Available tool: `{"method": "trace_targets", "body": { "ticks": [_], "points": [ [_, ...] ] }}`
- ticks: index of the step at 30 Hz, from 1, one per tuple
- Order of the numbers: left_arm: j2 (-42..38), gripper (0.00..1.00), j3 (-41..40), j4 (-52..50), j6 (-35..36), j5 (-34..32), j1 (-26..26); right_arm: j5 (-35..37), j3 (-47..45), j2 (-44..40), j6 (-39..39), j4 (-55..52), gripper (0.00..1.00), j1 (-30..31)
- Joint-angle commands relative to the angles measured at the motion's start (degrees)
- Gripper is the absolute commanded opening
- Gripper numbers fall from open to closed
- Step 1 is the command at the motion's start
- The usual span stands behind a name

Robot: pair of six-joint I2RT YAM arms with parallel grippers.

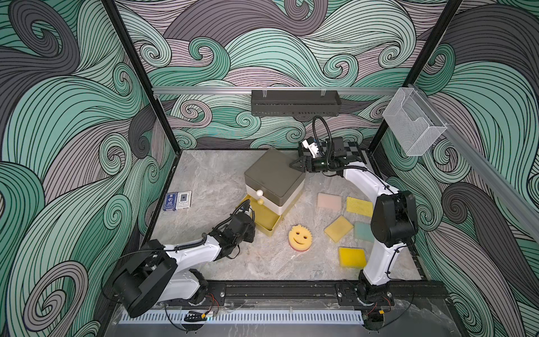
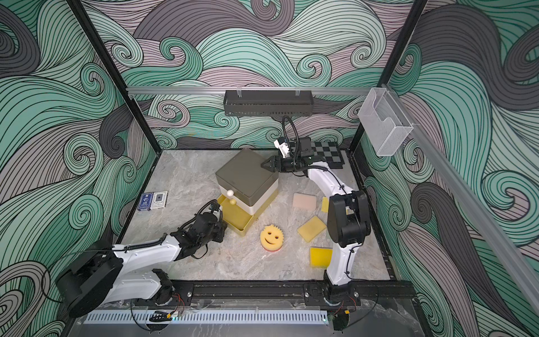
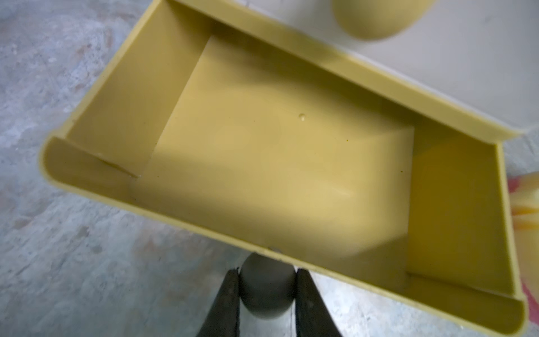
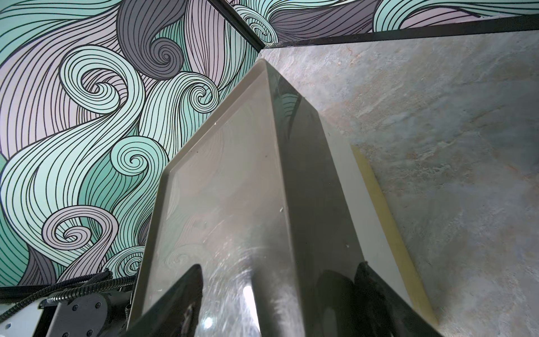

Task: Take the sponge out of the drawer
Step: Close the drawer in the storage box.

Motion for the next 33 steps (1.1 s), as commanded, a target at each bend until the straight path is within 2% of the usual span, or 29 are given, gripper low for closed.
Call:
{"method": "trace_targets", "body": {
  "ticks": [1,10,17,26,33],
  "points": [
    [3.0,0.11,4.2,8.3,2.5,1.8,0.5,-7.2,-1.7,-0.8,-0.8,-3.2,0.8,2.5],
    [12.4,0.11,9.7,13.0,3.7,4.9,1.8,-8.2,-1.9,-0.4,-1.3,-3.7,0.8,2.8],
    [13.6,0.14,8.9,15.5,2.7,4.3,2.1,-8.8,-0.4,-0.3,1.1,-2.7,0.79,2.7],
    [18.6,0.18,4.1,32.4,-4.0,1.1,2.0,-11.3,-1.8,0.4,5.6,0.6,0.79,3.0],
    [21.5,0.2,6.5,35.8,-4.5,2.5,2.0,-11.4,-1.6,-0.5,4.4,-0.9,0.79,2.6]
  ]
}}
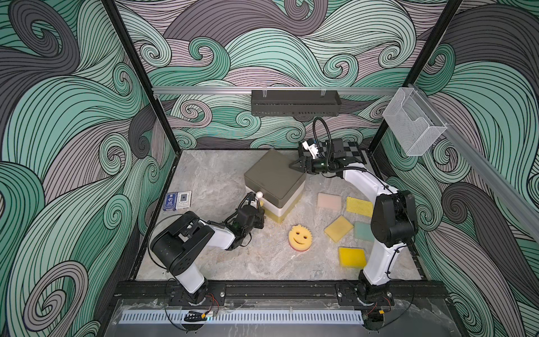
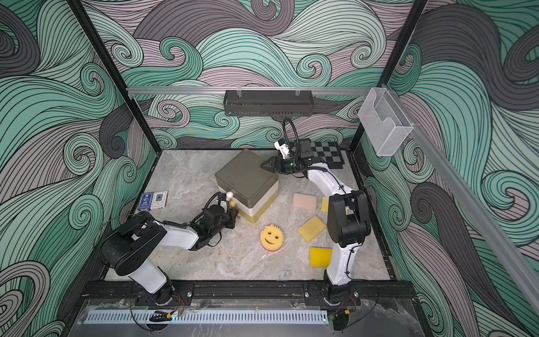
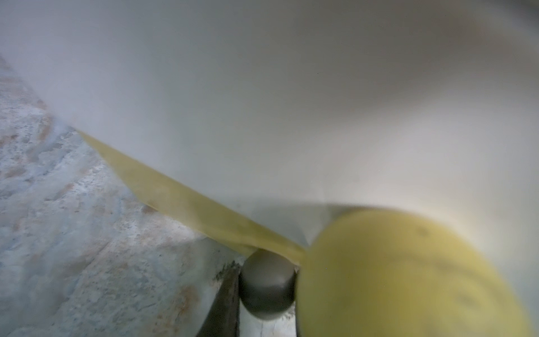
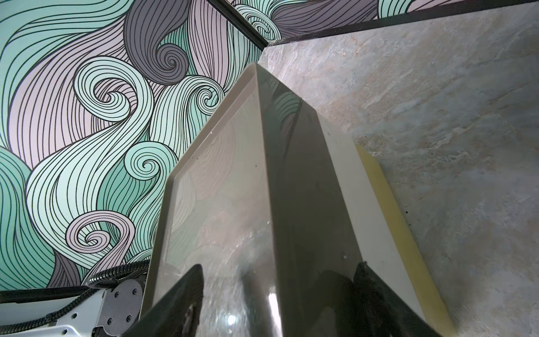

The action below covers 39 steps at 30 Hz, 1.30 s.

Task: Take the sponge out of the drawer
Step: Close the drawer in the storage box, then reset both arms

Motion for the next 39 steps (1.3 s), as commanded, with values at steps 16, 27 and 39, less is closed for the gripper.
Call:
{"method": "trace_targets", "body": {
  "ticks": [16,27,39],
  "points": [
    [-12.3,0.44,1.7,-11.7,4.0,-0.6,-0.2,-8.3,2.2,2.5,0.5,-3.6,0.8,0.6],
    [-20.4,0.48,-1.9,-19.1,7.0,-5.2,-0.7,-6.0,3.1,0.9,-1.2,-6.6,0.8,-2.2],
    [-37.1,0.95,-2.7,-30.5,11.1,-20.2,2.6,-1.0,-4.2,-13.2,-1.5,-6.2,0.98,-9.7]
  ]
}}
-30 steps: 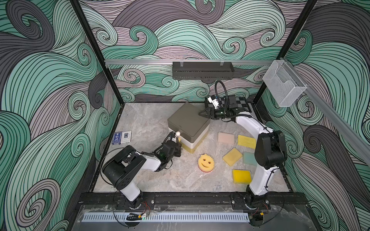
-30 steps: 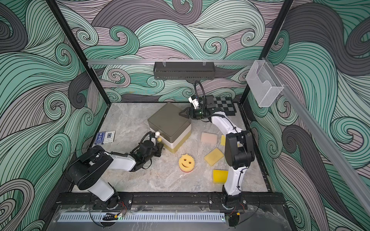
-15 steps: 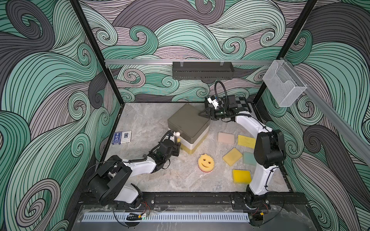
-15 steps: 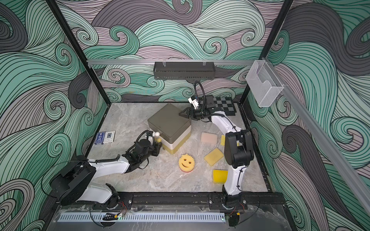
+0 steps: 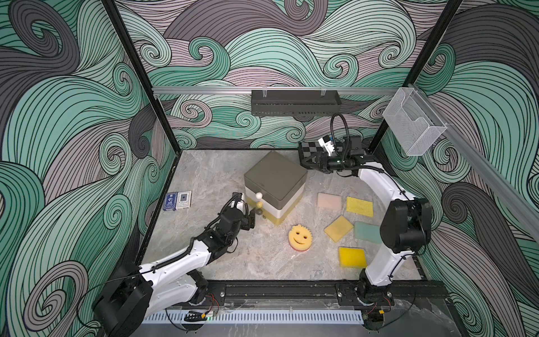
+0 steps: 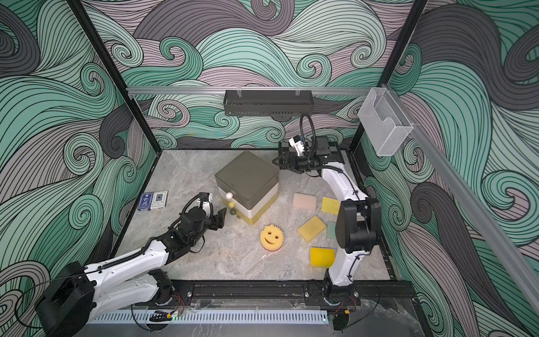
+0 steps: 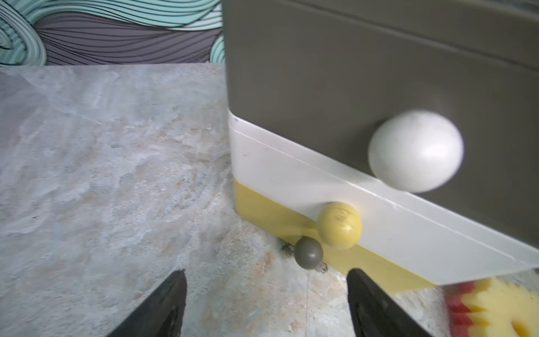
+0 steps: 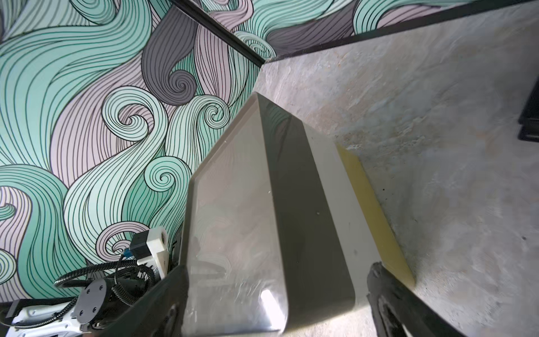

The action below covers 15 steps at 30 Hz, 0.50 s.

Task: Take the sponge out of the drawer
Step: Reset both arms

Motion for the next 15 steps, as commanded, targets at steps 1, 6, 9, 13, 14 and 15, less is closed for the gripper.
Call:
{"method": "trace_targets", "body": {
  "ticks": [1,6,9,13,14,15],
  "points": [
    [-2.6,0.99,1.3,-2.4,2.1,-7.2,3.1,4.5,-4.0,-7.1,-2.2,0.0,0.98,-1.5],
    [-1.7,0.98,3.9,2.8,4.1,-8.6,10.1,22.8,-19.0,-22.3,-2.7,2.4,0.98,-2.3],
    [0.3,0.99,6.4,4.1,5.6,-6.5,17.3,37.7,-30.2,-30.7,-3.9,8.0,0.98,-2.7],
    [6.5,0.99,11.2,1.5,12.1,-5.0,24.9,48.1,-40.4,-37.2,-11.0,14.5,0.98,-3.6],
    [7.2,0.99,10.2,3.4,12.4,-5.0,25.9,50.7,-42.3,-38.2,-10.9,16.4,0.98,-4.0],
    [7.6,0.99,8.0,6.9,12.4,-5.4,26.8,52.8,-44.9,-39.3,-10.5,19.2,0.98,-4.7]
  ]
}}
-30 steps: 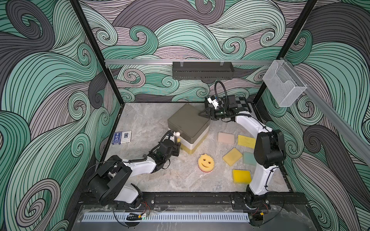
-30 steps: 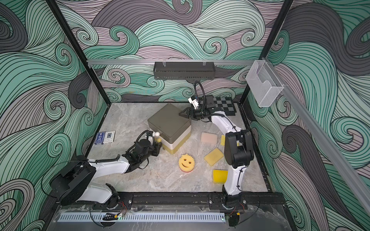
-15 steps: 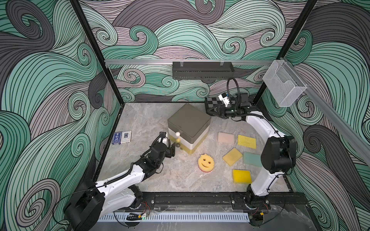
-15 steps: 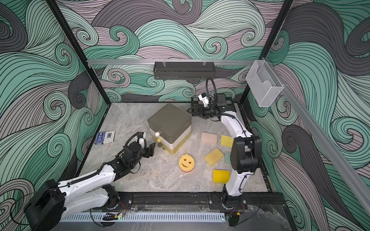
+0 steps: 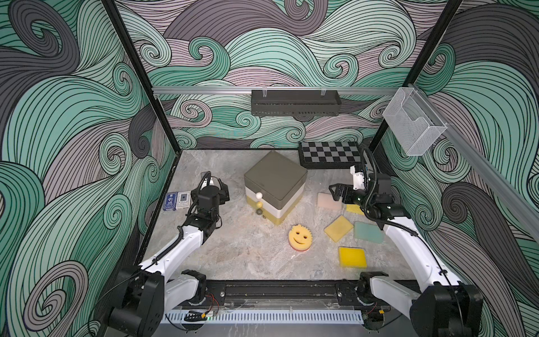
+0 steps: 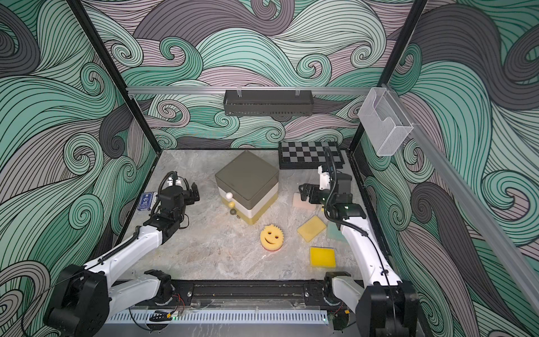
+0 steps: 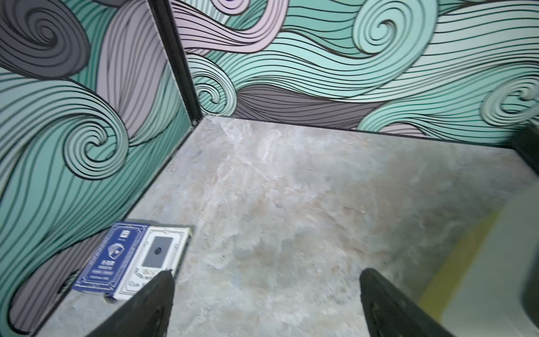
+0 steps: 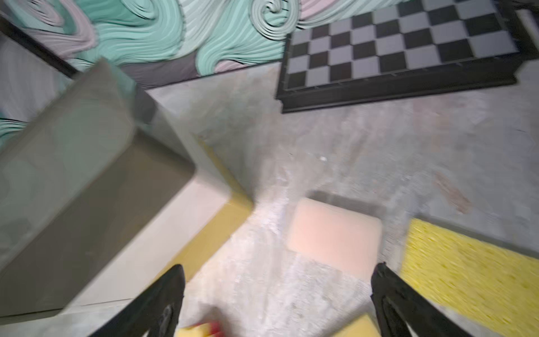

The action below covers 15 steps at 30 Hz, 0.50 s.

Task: Take the sponge out of the drawer
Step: Reset both arms

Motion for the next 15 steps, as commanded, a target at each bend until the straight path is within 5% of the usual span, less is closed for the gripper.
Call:
{"method": "trace_targets", "body": {
  "ticks": [1,4,11,15],
  "points": [
    [1.6,0.99,-4.0,8.3,3.7,0.6,3.1,13.0,-6.2,-2.2,-3.3,13.7,0.98,-1.9],
    [4.4,0.99,-8.0,17.7,2.9,0.7,5.7,15.0,-14.6,-3.8,-3.5,28.2,0.98,-2.7],
    [7.6,0.94,-4.9,15.0,4.5,7.0,11.2,14.9,-24.7,8.5,-4.9,64.2,0.98,-2.7],
    [9.8,0.91,-8.7,19.8,3.9,9.1,12.4,12.3,-23.8,12.3,-7.2,65.7,0.98,-1.8]
  ]
}}
